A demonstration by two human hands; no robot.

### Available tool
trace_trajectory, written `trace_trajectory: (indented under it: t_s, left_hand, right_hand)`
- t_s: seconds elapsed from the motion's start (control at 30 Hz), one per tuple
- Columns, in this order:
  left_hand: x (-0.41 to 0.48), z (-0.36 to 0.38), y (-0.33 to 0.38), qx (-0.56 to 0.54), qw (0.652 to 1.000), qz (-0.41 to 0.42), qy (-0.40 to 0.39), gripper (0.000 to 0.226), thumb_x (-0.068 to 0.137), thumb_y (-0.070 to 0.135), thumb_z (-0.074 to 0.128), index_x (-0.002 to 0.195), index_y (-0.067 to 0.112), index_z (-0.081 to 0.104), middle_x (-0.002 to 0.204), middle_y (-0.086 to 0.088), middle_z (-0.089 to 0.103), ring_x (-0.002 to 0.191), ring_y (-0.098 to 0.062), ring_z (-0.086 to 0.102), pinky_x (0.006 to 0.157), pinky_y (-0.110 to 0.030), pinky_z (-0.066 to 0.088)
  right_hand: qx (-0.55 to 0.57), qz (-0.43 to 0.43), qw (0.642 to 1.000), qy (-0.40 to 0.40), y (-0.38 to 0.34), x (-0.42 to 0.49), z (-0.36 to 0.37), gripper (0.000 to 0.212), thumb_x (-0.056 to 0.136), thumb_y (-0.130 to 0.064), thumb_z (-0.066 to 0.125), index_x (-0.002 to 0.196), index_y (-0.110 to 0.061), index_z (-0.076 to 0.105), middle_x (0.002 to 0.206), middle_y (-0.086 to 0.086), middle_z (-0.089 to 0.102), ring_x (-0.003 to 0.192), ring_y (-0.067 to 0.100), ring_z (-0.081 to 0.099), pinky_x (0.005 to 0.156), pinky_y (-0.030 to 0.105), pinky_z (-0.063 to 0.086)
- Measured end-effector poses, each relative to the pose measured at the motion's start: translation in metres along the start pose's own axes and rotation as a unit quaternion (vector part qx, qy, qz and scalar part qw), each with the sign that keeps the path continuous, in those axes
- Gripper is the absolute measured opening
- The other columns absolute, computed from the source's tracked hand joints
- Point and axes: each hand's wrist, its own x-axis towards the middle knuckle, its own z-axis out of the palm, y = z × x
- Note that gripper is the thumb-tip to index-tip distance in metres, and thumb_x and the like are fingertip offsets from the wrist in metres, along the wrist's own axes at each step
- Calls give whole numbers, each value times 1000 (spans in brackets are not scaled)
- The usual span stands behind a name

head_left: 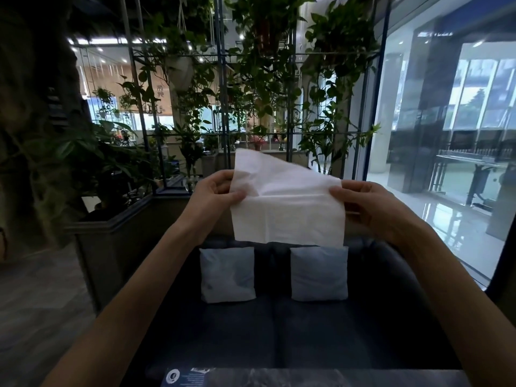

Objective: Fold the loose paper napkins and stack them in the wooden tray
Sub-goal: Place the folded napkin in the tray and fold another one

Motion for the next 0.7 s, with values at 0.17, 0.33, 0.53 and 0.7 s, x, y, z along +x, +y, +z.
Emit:
trace_trajectory:
  t_s: [0.17,0.33,0.53,0.7]
  left_hand:
    - [2,-1,1,-40,999,5,30,28,87,3,69,111,16,73,109,-4,76,105,-25,70,91,-38,56]
    - [-2,5,8,-86,993,53,62,19,89,4,67,96,19,77,101,0,77,95,-18,71,78,-28,58]
    - [-7,6,13,-74,985,122,95,17,92,2,62,98,10,75,99,3,76,95,-14,70,78,-27,58]
    - [-10,4,18,-108,984,122,78,34,93,-5,57,81,18,79,104,2,75,102,-18,68,81,-34,59]
  right_hand:
    - [50,-29,998,-14,-7,-7,2,30,85,-10,70,114,-8,72,105,10,76,88,21,72,78,30,62]
    - [71,-70,995,-5,-12,-12,8,21,87,-7,67,107,-9,73,94,7,77,78,17,73,68,26,60]
    - [76,-147,986,18,-18,-17,14,17,79,-13,67,80,-23,80,85,-2,78,75,12,73,66,23,60]
    - [51,-159,986,11,-22,-24,16,48,97,-1,50,68,-28,77,79,-6,76,65,11,67,57,25,57]
